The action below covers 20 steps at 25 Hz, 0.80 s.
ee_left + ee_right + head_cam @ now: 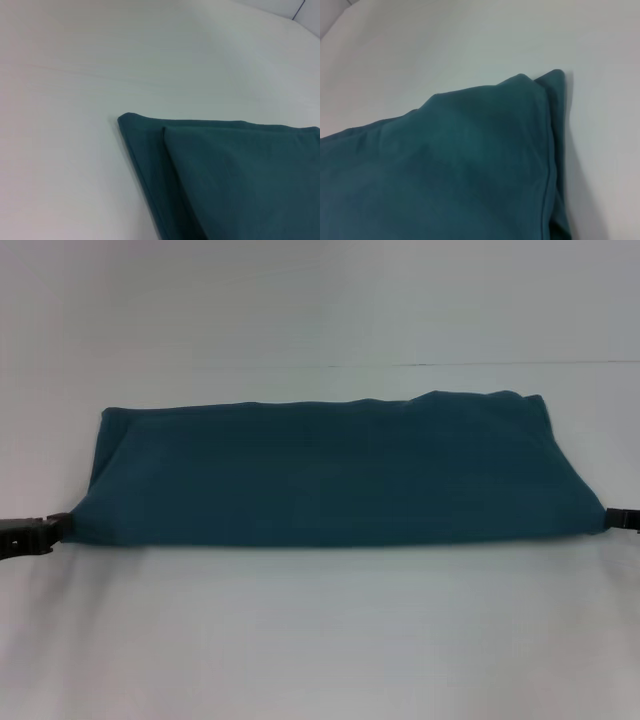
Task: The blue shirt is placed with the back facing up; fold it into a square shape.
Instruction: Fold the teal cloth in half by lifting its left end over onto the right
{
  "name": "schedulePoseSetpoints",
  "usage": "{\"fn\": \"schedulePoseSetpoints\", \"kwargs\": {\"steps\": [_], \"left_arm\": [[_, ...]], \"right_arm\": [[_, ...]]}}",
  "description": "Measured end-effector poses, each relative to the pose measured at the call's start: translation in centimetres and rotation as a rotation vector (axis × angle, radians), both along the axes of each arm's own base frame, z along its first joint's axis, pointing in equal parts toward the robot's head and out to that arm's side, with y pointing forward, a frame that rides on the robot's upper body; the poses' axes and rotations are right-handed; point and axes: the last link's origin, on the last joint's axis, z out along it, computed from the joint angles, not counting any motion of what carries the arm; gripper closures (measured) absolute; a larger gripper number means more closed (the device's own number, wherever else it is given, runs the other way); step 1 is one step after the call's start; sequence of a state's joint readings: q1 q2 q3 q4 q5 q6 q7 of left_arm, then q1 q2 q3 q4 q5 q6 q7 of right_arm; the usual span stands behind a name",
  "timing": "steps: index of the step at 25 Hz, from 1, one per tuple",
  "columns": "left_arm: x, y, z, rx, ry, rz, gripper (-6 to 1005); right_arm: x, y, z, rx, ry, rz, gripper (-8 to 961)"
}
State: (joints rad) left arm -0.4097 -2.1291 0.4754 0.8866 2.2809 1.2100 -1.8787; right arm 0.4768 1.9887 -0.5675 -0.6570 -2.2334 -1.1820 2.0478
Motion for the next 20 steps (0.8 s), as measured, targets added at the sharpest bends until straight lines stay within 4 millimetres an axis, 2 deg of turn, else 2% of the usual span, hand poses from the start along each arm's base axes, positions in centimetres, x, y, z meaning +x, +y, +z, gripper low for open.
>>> {"fn": "schedulePoseSetpoints", "kwargs": {"steps": [9, 15, 16, 20], "left_arm": [[0.0, -0.3, 0.4, 0.007, -0.018, 0.000, 989], [-0.6, -1.3, 2.5, 0.065, -0.091, 0.018, 984], [-0.8, -1.6, 2.8, 0.081, -0.106, 0.024, 983], [-1.4, -2.6, 4.1, 0.137, -0.169, 0.049, 866]], "right_arm": [[-0.5, -0.5, -0.6, -0.033, 0.031, 0.028, 865], [-0.6, -0.8, 0.4, -0.016, 0.067, 0.049, 847], [-0.6, -0.8, 0.7, -0.005, 0.074, 0.047, 820], [-0.4, -1.2, 2.4, 0.058, 0.114, 0.077, 713]]}}
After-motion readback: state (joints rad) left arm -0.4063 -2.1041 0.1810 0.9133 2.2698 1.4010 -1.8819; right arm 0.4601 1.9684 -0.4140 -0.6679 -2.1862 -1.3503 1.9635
